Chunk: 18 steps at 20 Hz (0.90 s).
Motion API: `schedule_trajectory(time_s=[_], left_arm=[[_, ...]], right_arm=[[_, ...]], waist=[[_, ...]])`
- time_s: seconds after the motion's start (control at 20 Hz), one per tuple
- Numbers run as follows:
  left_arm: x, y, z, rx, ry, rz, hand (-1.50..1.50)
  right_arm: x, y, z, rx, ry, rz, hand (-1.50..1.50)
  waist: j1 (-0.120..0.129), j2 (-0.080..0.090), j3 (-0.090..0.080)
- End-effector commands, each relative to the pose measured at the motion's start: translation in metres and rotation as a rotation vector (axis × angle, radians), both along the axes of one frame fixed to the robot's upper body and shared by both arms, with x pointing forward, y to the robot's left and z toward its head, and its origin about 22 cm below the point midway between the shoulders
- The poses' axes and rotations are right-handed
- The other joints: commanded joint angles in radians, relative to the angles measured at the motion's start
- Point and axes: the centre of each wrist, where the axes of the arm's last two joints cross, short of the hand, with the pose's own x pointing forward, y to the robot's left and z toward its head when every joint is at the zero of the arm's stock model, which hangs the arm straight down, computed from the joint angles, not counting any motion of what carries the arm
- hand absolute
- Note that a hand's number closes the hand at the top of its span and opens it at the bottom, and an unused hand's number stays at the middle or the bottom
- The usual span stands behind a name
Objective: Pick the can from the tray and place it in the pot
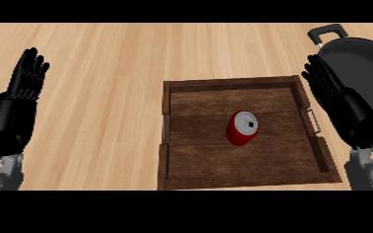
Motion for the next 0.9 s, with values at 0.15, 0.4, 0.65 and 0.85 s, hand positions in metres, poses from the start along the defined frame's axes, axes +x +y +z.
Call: schedule_trajectory(time_s=[0.15, 0.4, 0.65, 0.85], left_arm=[[-0.015, -0.018, -0.035, -0.114, 0.092, 0.076, 0.0], [-0.032, -0.017, -0.064, -0.207, 0.175, 0.154, 0.0], [-0.041, -0.049, -0.077, -0.255, 0.174, 0.086, 0.0], [-0.031, -0.048, -0.074, -0.24, 0.147, 0.063, 0.0]], right_arm=[[-0.033, -0.009, 0.076, -0.175, -0.575, -0.251, 1.5], [-0.064, -0.071, 0.063, -0.408, -0.54, -0.851, -1.5], [-0.106, -0.002, 0.058, -0.396, -0.8, -0.849, -1.5], [-0.138, 0.038, 0.054, -0.416, -0.85, -0.865, -1.5]], waist=[[-0.086, -0.026, -0.025], [-0.191, -0.025, -0.031], [-0.102, -0.01, -0.027], [-0.071, 0.003, -0.028]])
